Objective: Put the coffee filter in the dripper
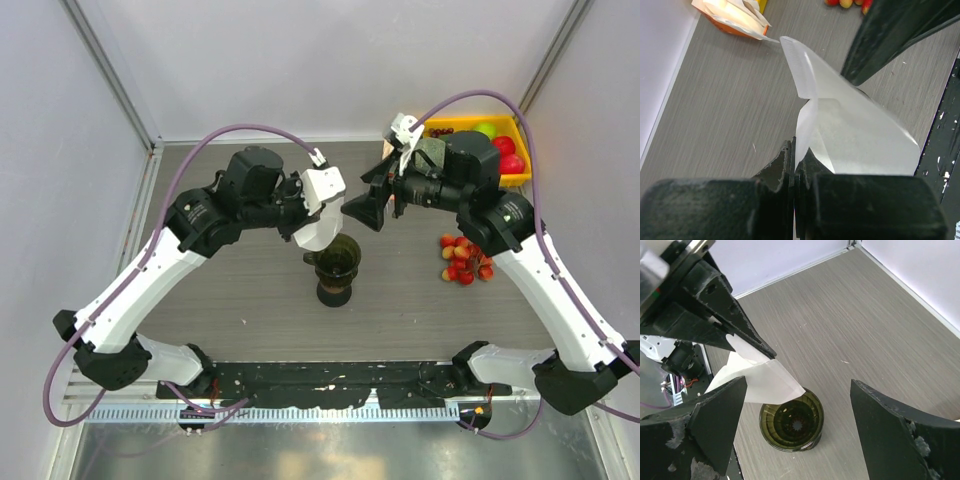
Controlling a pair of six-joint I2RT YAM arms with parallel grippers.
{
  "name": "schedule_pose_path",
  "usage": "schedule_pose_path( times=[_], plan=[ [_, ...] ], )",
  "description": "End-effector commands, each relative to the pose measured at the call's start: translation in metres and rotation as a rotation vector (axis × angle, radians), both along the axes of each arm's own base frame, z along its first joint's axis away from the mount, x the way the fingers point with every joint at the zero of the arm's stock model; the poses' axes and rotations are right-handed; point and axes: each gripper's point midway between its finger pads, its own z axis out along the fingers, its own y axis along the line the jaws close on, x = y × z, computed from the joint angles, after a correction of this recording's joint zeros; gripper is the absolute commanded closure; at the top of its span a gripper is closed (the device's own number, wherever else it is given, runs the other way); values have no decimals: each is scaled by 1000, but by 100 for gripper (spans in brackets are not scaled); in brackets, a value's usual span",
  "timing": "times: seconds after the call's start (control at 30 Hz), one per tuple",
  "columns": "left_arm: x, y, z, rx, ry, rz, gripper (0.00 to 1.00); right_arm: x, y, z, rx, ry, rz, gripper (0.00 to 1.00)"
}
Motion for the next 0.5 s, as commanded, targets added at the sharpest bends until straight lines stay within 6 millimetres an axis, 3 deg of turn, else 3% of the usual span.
schedule_pose_path(
  times=[0.0, 0.47],
  plan=[
    [7, -2, 13, -2, -63, 19, 98, 8, 6, 15, 57, -4, -23, 8],
    [10, -2, 5, 19, -74, 35, 97, -8, 17, 24, 122, 47, 84, 1]
  ],
)
